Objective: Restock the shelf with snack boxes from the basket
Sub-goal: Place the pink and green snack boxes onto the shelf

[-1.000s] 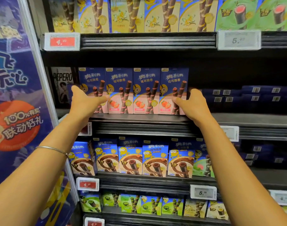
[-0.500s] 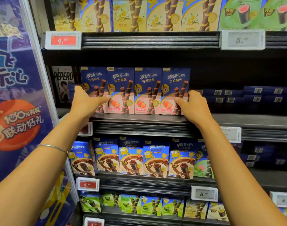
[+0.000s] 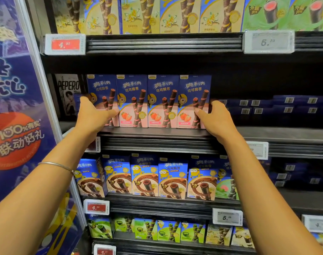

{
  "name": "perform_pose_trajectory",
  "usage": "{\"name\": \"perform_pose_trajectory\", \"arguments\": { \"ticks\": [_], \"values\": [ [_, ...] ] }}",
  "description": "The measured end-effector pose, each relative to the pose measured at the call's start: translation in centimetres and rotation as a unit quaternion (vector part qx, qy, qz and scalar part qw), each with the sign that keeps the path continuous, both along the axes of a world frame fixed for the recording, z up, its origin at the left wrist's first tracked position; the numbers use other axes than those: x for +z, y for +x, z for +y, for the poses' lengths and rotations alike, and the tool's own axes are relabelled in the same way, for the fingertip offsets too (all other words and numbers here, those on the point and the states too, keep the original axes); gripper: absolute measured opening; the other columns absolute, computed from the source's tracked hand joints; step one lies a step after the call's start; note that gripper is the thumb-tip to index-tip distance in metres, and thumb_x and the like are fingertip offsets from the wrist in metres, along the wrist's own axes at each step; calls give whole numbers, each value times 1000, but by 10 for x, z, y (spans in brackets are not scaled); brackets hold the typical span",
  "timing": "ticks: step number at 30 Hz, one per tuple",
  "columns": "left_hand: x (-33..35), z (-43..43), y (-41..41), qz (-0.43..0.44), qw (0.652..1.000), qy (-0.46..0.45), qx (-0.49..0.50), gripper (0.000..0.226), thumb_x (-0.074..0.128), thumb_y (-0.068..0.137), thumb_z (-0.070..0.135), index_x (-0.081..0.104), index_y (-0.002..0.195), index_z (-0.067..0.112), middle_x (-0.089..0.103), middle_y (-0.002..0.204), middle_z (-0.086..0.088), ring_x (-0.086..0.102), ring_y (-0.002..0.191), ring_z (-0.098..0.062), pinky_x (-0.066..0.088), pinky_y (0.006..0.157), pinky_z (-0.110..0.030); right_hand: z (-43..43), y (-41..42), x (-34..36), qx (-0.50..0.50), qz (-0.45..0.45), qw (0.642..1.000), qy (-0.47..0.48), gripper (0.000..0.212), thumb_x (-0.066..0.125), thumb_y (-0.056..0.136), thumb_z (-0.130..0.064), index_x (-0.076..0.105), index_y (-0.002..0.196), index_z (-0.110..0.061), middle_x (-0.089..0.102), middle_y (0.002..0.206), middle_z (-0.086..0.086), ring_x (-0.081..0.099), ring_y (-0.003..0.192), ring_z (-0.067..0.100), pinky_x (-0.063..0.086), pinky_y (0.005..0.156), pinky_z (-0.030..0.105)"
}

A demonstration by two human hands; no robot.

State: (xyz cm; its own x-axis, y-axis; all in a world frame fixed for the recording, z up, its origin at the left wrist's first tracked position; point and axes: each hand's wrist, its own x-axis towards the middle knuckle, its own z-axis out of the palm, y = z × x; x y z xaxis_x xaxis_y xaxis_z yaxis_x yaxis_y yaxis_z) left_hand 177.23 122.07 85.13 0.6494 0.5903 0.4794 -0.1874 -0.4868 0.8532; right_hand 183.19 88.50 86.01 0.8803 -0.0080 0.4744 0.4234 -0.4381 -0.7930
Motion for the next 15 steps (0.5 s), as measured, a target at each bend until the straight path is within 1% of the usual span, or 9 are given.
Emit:
{"name": "perform_pose_trajectory", "arguments": {
  "ticks": [2,3,5,7,10,11,13,14,15],
  "values": [
    [1,-1,-1,-2,1000,-3,3,71,93,79,18,43,129,13,52,136,-4,50,124,-23,39,101,-36,1,0,2,16,22,999,19,27,62,99,-32,56,116,-13,62,106,0,58,83,5,42,59,21],
    [1,-1,-2,-2,1000,-4,3,72,93,79,17,44,132,11,52,136,-4,50,123,-22,39,100,-35,2,-1,4,24,34,999,27,22,59,100,-29,57,115,-13,63,106,1,58,82,5,42,59,22],
    [2,-3,-4,0,1000,-4,4,74,93,80,17,45,136,9,53,135,-3,51,121,-21,39,99,-35,2,-1,6,47,55,997,41,6,54,102,-23,59,102,-19,66,100,-2,60,82,4,43,60,22],
    [3,-4,-6,0,1000,-12,1,73,91,82,19,46,138,9,54,134,-2,52,119,-21,39,98,-35,3,-3,8,65,67,995,41,12,53,102,-18,56,92,-23,65,93,-6,61,81,4,43,59,21],
    [6,-5,-11,-14,998,-53,-24,60,86,88,29,50,134,13,63,134,-4,60,119,-21,44,98,-35,2,-7,9,86,84,991,59,15,53,101,-13,53,88,-21,64,86,-6,62,75,5,45,50,17],
    [7,-4,-14,-25,996,-74,-30,57,83,91,33,51,134,11,66,134,-5,64,119,-21,47,96,-34,-1,-9,10,94,92,987,88,13,54,99,-11,53,89,-19,64,88,-3,64,76,8,46,48,16],
    [10,-4,-22,-57,992,-110,-24,60,77,96,38,52,140,4,67,138,-13,69,117,-23,56,91,-35,-8,-15,13,106,98,978,147,7,60,96,-13,54,101,-11,64,101,6,66,86,15,54,55,23],
    [11,-7,-27,-76,990,-118,-15,63,75,97,40,51,141,1,65,141,-18,69,118,-26,59,92,-37,-14,-18,13,105,93,976,164,16,63,95,-17,56,107,-9,65,106,8,67,92,17,57,63,30],
    [12,-12,-34,-99,988,-119,-3,63,73,97,41,50,139,0,62,144,-23,68,120,-28,60,94,-38,-20,-21,12,108,78,975,177,17,65,95,-20,58,106,-10,67,104,5,68,94,14,58,70,35]
  ]
}}
